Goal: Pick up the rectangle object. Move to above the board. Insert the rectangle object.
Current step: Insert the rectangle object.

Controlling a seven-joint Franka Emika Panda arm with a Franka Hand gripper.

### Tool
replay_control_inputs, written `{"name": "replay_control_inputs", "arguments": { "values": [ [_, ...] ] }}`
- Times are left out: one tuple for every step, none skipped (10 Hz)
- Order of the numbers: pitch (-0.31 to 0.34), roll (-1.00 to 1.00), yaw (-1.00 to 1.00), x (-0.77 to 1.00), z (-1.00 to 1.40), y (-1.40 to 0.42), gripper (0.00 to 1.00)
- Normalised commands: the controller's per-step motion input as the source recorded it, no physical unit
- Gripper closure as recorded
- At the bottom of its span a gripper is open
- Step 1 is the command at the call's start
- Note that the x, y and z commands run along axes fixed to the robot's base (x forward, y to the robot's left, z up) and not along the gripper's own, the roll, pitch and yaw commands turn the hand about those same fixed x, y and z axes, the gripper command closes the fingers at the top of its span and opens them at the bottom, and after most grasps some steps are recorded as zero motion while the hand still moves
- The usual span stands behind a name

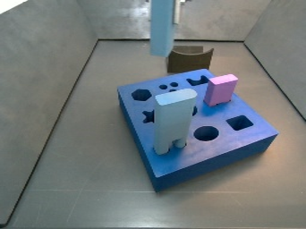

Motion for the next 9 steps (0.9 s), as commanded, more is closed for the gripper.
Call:
{"name": "replay_control_inputs", "arguments": {
  "values": [
    [0.294,0.2,0.0,0.73,0.05,-0.22,1.0],
    [0.329,0.15,-0.06,0.73,0.06,-0.19,1.0],
    [0.314,0.17,-0.06,0.71,0.03,-0.2,1.0],
    [0.363,0.19,-0.05,0.72,0.01,-0.2,1.0],
    [0.363,0.17,-0.04,0.72,0.0,-0.21,1.0],
    [0.331,0.17,-0.04,0.78,0.0,-0.24,1.0],
    [0.291,0.22,-0.07,0.79,0.0,-0.19,1.0],
    [0.389,0.63,-0.01,0.77,0.0,-0.07,1.0],
    [0.5,0.88,0.0,0.79,0.0,-0.05,1.0]
  ]
}}
